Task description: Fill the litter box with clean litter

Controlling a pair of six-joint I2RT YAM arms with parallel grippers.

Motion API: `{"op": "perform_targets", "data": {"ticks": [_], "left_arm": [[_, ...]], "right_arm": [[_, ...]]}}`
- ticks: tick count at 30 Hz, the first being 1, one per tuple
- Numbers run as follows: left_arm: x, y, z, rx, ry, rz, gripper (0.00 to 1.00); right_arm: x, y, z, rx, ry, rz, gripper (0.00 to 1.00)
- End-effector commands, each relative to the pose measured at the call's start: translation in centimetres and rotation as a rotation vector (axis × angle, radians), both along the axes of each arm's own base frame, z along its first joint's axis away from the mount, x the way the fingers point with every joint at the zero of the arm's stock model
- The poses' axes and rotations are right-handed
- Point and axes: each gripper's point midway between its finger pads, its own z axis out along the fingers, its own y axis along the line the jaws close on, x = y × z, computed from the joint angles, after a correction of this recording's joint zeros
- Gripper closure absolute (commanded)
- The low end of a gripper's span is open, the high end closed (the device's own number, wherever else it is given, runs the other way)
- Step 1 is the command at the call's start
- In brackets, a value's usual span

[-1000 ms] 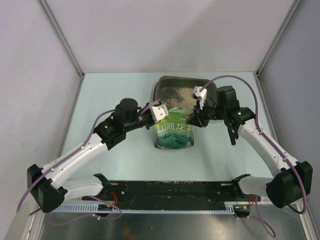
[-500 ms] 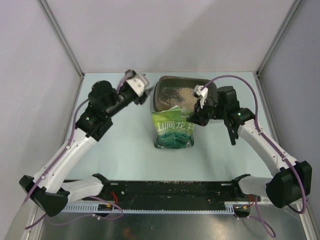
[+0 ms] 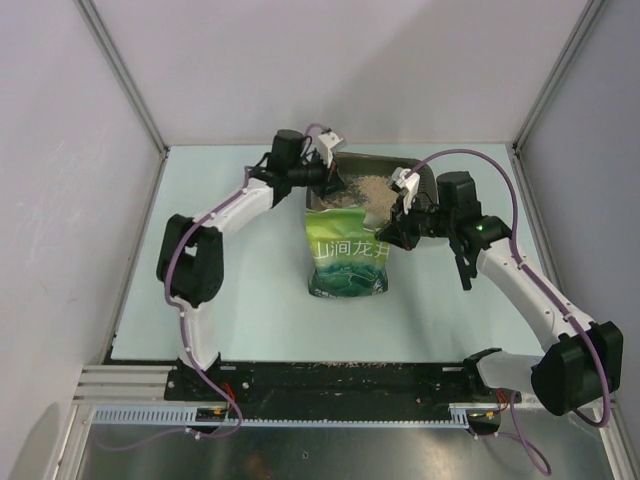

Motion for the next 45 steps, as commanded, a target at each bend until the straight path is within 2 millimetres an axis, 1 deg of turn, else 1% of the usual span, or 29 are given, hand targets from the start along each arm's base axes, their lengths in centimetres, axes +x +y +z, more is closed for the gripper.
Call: {"op": "perform_targets", "data": {"ticks": [1, 2, 3, 5, 6, 8, 9, 11, 14, 18, 20, 22, 24, 27, 28, 30, 32, 35, 36, 37, 38, 41, 42, 45], "left_arm": [[-4.2, -4.0, 5.9, -0.142, -0.023, -0.228, 1.00], [-5.2, -4.4, 5.8, -0.151, -0.006, -0.267, 1.00], [-6.4, -5.2, 5.2, -0.148, 0.013, -0.297, 1.00], [-8.0, -6.0, 4.9, -0.156, 0.037, -0.348, 1.00], [-9.2, -6.6, 4.3, -0.155, 0.064, -0.373, 1.00], [-10.5, -7.2, 3.8, -0.160, 0.098, -0.411, 1.00], [-11.2, -7.5, 3.2, -0.160, 0.130, -0.423, 1.00], [-12.0, -7.6, 2.3, -0.155, 0.160, -0.438, 1.00], [-12.6, -7.7, 1.6, -0.153, 0.189, -0.450, 1.00], [-13.2, -7.8, 1.6, -0.169, 0.222, -0.472, 1.00], [-13.5, -7.8, 1.6, -0.174, 0.234, -0.484, 1.00], [-14.0, -7.9, 1.6, -0.181, 0.264, -0.492, 1.00], [-14.1, -7.8, 1.5, -0.182, 0.277, -0.488, 1.00], [-14.3, -7.8, 1.4, -0.184, 0.285, -0.488, 1.00], [-14.3, -7.7, 1.4, -0.186, 0.291, -0.491, 1.00], [-14.4, -7.8, 1.4, -0.186, 0.299, -0.492, 1.00], [-14.3, -7.8, 1.2, -0.183, 0.305, -0.479, 1.00], [-12.9, -7.7, 0.8, -0.165, 0.287, -0.406, 1.00], [-12.5, -7.5, 1.0, -0.166, 0.280, -0.395, 1.00], [-12.2, -7.5, 1.0, -0.164, 0.272, -0.382, 1.00], [-11.4, -7.1, 1.0, -0.160, 0.261, -0.352, 1.00], [-10.3, -6.6, 1.8, -0.168, 0.238, -0.325, 1.00], [-10.0, -6.4, 1.8, -0.168, 0.237, -0.317, 1.00], [-9.8, -6.2, 1.9, -0.168, 0.223, -0.323, 1.00]], "right_arm": [[1.7, -0.7, 1.5, 0.008, -0.090, -0.049, 0.92], [1.7, -0.8, 1.5, 0.007, -0.088, -0.051, 0.92], [1.7, -0.7, 1.5, 0.005, -0.091, -0.050, 0.91], [1.9, -1.0, 1.4, 0.002, -0.092, -0.058, 0.90], [2.0, -1.1, 1.3, 0.000, -0.087, -0.063, 0.89], [2.2, -1.3, 1.3, -0.006, -0.092, -0.074, 0.87], [2.3, -1.5, 1.2, -0.012, -0.096, -0.080, 0.86], [2.5, -1.8, 1.3, -0.024, -0.109, -0.095, 0.84], [2.7, -2.2, 1.2, -0.050, -0.131, -0.109, 0.83], [3.0, -2.8, 1.2, -0.085, -0.150, -0.145, 0.81], [3.2, -3.0, 1.0, -0.101, -0.154, -0.159, 0.77], [3.5, -3.1, 0.9, -0.112, -0.160, -0.176, 0.71], [3.7, -3.2, 0.9, -0.117, -0.168, -0.186, 0.67], [4.1, -3.3, 0.9, -0.118, -0.169, -0.211, 0.55], [4.1, -3.2, 0.7, -0.115, -0.162, -0.209, 0.49], [3.9, -2.8, 0.8, -0.104, -0.158, -0.189, 0.44], [3.7, -2.6, 0.6, -0.100, -0.153, -0.173, 0.44], [3.1, -2.2, 1.0, -0.074, -0.143, -0.139, 0.47], [2.8, -2.0, 1.0, -0.062, -0.132, -0.125, 0.51], [2.5, -1.8, 1.1, -0.056, -0.126, -0.119, 0.52], [2.2, -1.7, 1.3, -0.052, -0.120, -0.116, 0.52], [1.6, -1.6, 1.7, -0.045, -0.100, -0.141, 0.53], [1.2, -1.4, 2.0, -0.045, -0.104, -0.140, 0.55], [0.3, -1.2, 1.7, -0.057, -0.092, -0.106, 0.57]]}}
